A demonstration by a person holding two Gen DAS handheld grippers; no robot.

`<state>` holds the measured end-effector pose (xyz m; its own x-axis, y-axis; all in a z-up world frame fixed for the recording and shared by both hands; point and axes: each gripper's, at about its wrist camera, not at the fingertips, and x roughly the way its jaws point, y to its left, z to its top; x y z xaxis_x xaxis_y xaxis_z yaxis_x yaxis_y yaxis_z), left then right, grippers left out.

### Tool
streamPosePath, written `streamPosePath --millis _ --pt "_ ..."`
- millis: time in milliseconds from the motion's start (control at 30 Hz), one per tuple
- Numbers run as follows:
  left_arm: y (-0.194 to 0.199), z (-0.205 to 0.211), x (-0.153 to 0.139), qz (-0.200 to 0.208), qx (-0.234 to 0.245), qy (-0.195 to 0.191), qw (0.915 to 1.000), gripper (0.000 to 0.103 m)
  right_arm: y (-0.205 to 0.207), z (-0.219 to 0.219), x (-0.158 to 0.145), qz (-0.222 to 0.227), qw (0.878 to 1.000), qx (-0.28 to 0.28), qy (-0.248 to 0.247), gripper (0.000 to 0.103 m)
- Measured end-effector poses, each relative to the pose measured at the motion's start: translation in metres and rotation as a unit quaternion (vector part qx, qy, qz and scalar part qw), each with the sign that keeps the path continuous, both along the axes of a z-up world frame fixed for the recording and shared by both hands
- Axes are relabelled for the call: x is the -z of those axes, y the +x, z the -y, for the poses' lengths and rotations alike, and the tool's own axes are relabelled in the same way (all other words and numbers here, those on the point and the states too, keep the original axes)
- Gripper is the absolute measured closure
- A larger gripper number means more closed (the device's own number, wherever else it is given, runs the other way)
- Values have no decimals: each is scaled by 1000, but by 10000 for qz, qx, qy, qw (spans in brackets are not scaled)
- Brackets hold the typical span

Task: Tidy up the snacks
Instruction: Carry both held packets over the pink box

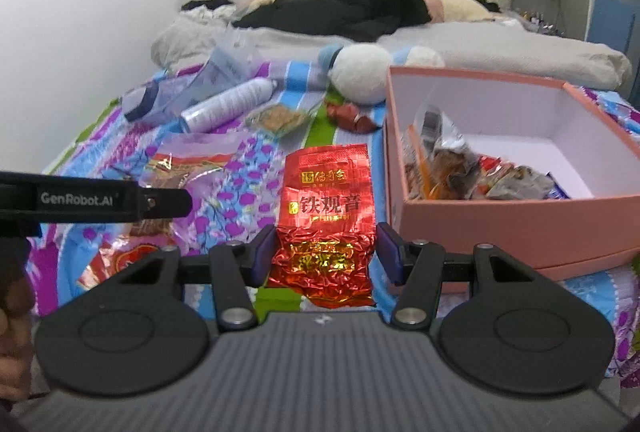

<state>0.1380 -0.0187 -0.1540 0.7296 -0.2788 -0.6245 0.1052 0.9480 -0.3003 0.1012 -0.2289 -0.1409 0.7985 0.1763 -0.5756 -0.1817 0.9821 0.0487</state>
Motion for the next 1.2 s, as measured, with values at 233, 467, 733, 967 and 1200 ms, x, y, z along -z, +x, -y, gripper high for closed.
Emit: streamPosePath --millis 233,467,733,967,1200 --pt "-1 31 -18 158 558 -22 9983 41 -15 18 -19 278 9987 425 89 47" --pt "0 60 -29 269 981 -90 9948 41 -32 42 -29 431 9954 838 164 47" --pt "15 88 -37 358 1270 -58 9912 41 -35 68 -32 548 9912 1181 221 47" --pt "54 126 -49 617 1566 172 9856 41 -8 97 -36 753 9869 1420 143 47" --pt "119 167 -53 561 1790 180 9821 41 42 130 -37 712 9851 1564 61 47"
